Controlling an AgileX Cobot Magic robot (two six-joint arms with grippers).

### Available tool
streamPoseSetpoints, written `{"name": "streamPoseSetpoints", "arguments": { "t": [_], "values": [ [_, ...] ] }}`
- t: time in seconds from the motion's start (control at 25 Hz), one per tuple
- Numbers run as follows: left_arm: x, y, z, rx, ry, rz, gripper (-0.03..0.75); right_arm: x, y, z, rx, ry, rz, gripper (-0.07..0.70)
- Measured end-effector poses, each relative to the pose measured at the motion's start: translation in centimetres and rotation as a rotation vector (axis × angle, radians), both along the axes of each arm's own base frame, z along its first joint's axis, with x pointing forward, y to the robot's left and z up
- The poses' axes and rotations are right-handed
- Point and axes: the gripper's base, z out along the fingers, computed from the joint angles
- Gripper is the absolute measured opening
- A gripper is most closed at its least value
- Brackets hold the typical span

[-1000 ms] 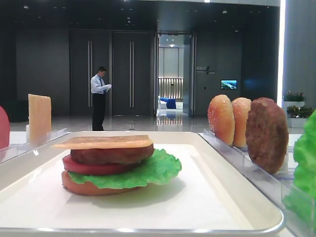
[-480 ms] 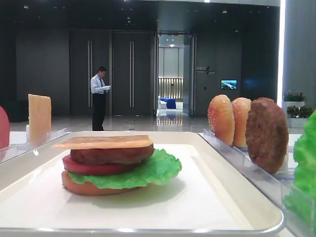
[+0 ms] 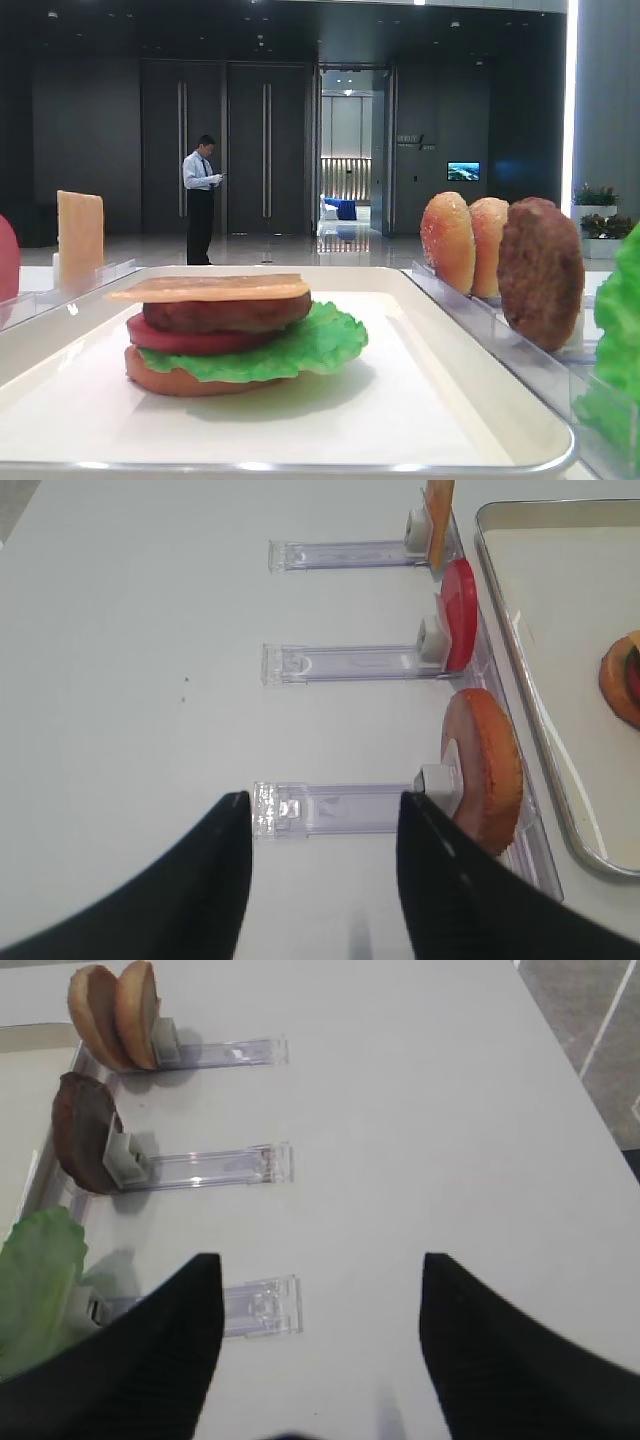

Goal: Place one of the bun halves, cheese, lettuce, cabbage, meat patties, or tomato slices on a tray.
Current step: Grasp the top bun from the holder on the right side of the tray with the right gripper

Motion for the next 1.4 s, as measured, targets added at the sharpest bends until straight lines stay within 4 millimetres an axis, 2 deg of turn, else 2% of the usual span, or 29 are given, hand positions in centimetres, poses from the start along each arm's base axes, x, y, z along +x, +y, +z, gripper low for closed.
{"name": "streamPoseSetpoints", "arguments": {
  "t": [0.32,0.44,0.6,0.8,0.92,1.08,1.4],
  "values": [
    [0.0,0.0,0.0,0.0,0.0,0.0,0.36,0.0,0.2,0.0,0.012,0.0,0.016,0.413],
    [0.0,0.0,0.0,0.0,0.0,0.0,0.354,1.4,0.2,0.1,0.001,0.085,0.022,0.413],
    [0.0,0.0,0.0,0.0,0.0,0.0,0.327,5.8,0.2,0.8,-0.001,0.267,0.024,0.413],
    [0.0,0.0,0.0,0.0,0.0,0.0,0.305,13.7,0.3,2.5,-0.022,0.43,0.044,0.413],
    [0.0,0.0,0.0,0.0,0.0,0.0,0.292,18.6,0.3,2.7,-0.03,0.532,0.054,0.413],
    [0.0,0.0,0.0,0.0,0.0,0.0,0.27,23.6,0.4,3.1,-0.033,0.568,0.058,0.413],
    [0.0,0.0,0.0,0.0,0.0,0.0,0.262,30.5,0.4,3.0,-0.045,0.597,0.072,0.413]
  ]
}}
